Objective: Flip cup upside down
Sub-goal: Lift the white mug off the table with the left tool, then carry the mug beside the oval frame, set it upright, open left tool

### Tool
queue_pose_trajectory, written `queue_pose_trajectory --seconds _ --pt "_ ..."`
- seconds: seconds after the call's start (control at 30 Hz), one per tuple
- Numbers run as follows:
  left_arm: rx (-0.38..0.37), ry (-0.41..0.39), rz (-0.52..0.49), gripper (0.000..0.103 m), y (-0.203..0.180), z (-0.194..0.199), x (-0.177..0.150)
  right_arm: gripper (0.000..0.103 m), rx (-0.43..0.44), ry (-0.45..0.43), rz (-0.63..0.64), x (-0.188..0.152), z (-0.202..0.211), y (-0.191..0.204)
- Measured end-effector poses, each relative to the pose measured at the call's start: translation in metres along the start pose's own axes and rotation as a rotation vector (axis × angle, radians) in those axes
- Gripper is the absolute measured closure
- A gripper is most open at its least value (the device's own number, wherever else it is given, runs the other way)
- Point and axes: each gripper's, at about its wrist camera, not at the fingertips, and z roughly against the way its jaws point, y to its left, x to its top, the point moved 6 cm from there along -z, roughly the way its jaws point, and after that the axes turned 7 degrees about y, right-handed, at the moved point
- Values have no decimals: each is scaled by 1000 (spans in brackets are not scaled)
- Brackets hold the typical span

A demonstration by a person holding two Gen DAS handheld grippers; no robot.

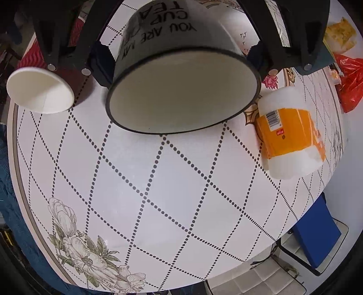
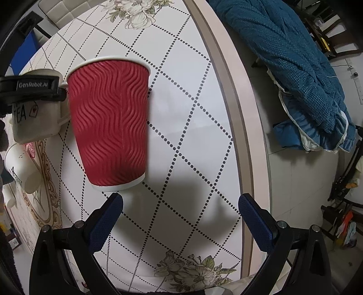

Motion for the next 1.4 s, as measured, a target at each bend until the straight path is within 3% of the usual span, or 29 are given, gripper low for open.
queue_pose_trajectory --seconds 0.3,0.7,0.9,1.1,1.23,1.4 --pt "-72 -12 25 12 16 17 -25 0 4 -12 8 -11 6 1" --pt "-101 -30 62 12 27 40 -78 0 10 -40 54 -40 16 28" --pt "-123 -42 87 12 39 57 -138 0 16 -55 88 -64 21 42" --pt "-138 -16 110 12 46 56 -222 0 27 -62 128 -100 22 57" --pt "-145 27 126 12 48 38 -267 0 22 -56 161 -131 18 71" --pt "-198 136 162 12 53 0 -327 0 -3 -49 202 -168 8 87"
